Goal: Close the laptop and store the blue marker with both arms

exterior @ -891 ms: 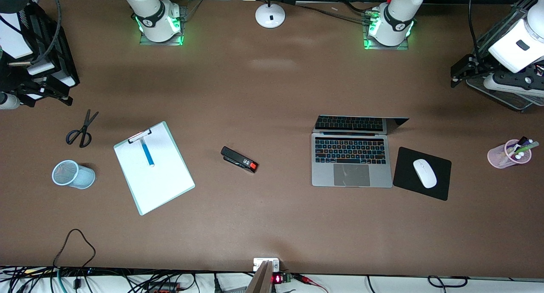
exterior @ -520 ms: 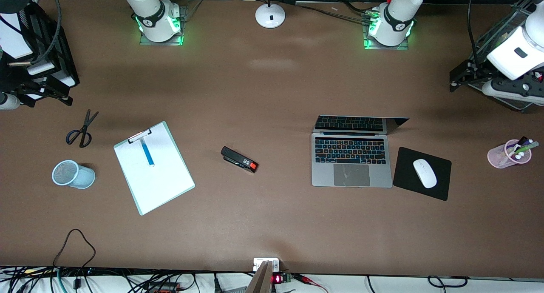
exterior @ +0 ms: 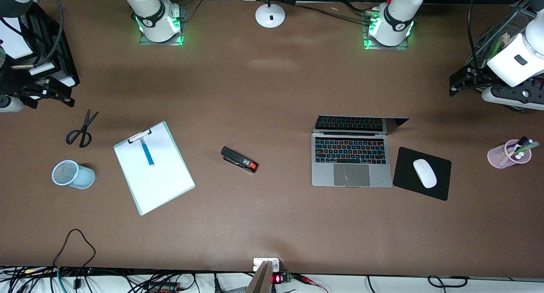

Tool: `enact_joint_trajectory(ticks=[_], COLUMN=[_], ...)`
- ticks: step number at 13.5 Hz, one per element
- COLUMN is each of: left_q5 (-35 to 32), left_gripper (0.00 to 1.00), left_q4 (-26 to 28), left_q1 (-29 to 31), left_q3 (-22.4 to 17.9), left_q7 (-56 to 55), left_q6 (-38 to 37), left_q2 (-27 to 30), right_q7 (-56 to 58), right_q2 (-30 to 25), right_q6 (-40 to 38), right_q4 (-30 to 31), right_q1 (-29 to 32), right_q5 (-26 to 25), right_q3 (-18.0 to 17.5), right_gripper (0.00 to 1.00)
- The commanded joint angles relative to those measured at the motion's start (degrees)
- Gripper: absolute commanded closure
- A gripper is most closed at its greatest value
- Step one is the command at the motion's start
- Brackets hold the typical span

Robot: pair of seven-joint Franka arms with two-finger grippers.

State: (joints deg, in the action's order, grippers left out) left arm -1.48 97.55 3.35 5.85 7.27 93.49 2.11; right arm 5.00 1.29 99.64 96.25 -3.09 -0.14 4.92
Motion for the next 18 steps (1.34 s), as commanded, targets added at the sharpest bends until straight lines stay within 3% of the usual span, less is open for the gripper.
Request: enact_joint_trajectory(ticks=[1,18], left_q5=[0.60,1.21], left_gripper=[0.00,0.00], left_q4=[-1.66,-1.74], left_q1=[-0.27,0.17], left_q3=[-0.14,-0.32], left_q7=[-0.15,-0.41], left_q6=[-1.99,-2.17], left_q2=[-0.61,-2.19], right_q7=[0.63,2.29], right_q2=[1.52,13.83], right_q6=[1.69,10.22], right_q4=[0.60,0.69], right_q1=[0.19,-3.42], right_q5=[0.84,0.75], right_q3=[-0.44,-0.53], right_gripper=[0.00,0.00])
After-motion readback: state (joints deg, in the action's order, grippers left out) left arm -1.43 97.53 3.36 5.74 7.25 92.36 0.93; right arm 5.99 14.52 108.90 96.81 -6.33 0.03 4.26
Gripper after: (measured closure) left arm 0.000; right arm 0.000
